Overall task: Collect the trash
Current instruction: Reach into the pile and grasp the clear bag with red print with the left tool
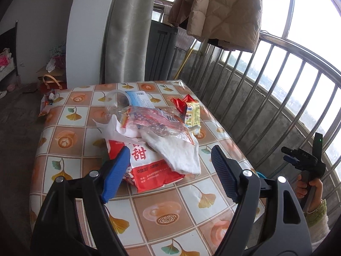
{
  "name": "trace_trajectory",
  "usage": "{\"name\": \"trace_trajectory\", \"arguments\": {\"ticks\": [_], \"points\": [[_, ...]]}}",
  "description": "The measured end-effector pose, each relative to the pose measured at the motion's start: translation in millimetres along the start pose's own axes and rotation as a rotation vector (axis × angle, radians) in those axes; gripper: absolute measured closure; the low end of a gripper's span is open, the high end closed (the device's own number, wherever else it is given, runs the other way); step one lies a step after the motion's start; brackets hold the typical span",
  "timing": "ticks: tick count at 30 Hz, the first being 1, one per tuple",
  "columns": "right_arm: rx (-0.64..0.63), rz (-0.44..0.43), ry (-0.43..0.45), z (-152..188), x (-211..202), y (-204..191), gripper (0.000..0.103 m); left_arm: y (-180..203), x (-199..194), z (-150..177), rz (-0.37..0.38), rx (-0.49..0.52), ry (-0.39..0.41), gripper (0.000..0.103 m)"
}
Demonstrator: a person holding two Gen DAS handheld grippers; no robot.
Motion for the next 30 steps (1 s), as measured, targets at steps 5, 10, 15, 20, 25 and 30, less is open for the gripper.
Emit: {"name": "trace_trajectory", "arguments": {"ticks": [5,10,15,20,25,30], "points": [[-0.040,-0.114,-0.091,13.1,46.8,-65.2,0.019,-27.6,3.7,-28.9,0.027,-0.084,0.027,0.029],[-0.017,-0.186,-0.188,20.9,90.0,-98.4,0.019,-75.2,46.9,-54.3,0.200,-0.355,-0.127,0.032],[-0.023,-0.205,-0.246,23.1,125.4,-115.9,0.019,-102.3,107.0,-63.1,0.322,-0.489,-0.313,0.038],[-0.012,-0.207,-0.270,18.2,142.7,-122.9,0.019,-103.1,150.4,-50.7,0.350,-0.514,-0.469,0.044],[-0.015,-0.201,-0.290,18.8,160.3,-126.2,0.019,-94.5,173.7,-48.1,0.404,-0.507,-0.534,0.055],[-0.025,-0.197,-0.291,18.2,169.7,-131.0,0.019,-97.2,186.9,-46.7,0.427,-0.540,-0.567,0.073]]}}
Point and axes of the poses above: each gripper's, at about its wrist camera, not at the fingertips, and x roughly the way its jaws point, y to its right, z to its underside, the point moved 8 cm from there along x, roughly the way its jaws point, and after that the axes turned 4 degrees about -z, right-handed, at the moved point
